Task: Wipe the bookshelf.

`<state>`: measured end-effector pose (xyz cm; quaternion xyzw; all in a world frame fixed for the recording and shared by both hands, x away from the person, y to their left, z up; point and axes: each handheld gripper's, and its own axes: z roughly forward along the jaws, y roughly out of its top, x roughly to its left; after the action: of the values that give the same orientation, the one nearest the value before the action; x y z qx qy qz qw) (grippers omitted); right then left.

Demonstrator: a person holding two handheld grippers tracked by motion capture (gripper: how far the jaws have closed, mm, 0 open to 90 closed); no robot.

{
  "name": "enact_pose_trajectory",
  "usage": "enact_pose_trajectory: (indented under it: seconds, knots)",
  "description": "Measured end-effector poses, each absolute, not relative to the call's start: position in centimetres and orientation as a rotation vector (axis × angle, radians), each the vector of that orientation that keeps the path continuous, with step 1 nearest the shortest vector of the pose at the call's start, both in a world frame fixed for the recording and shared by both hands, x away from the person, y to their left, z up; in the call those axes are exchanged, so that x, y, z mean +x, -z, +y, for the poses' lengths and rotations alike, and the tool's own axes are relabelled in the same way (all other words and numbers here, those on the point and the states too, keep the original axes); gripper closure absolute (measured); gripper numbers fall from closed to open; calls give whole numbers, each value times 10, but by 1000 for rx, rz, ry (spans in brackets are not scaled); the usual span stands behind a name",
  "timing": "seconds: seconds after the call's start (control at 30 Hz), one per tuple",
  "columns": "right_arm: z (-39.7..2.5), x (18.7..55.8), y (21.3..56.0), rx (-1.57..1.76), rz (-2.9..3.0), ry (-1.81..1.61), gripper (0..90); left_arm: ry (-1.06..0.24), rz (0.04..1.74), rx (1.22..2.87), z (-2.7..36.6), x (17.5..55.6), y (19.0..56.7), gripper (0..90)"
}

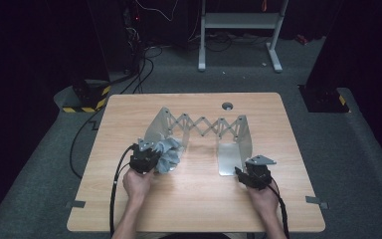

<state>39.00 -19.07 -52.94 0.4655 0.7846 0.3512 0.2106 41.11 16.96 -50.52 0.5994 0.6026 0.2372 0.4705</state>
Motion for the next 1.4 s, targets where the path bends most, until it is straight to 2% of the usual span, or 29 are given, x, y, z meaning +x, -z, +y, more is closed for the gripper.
enact_pose_trajectory:
  seconds: [0.2, 0.4, 0.87, 1.13, 1.4]
  knots:
    - [-191, 390, 529, 1294, 2181, -976, 504, -575, 1498, 1507, 172, 411, 519, 828]
    - [-191, 390, 529, 1294, 2181, -976, 504, -580, 1491, 1506, 171, 410, 516, 830]
    - [-191, 390, 529, 1296, 2181, -977, 504, -687, 1352, 1413, 179, 396, 434, 830]
    - [-191, 390, 529, 1296, 2181, -978, 504, -711, 1322, 1381, 181, 399, 407, 829]
    - [-191, 390, 529, 1296, 2181, -978, 503, -702, 1315, 1345, 182, 407, 395, 829]
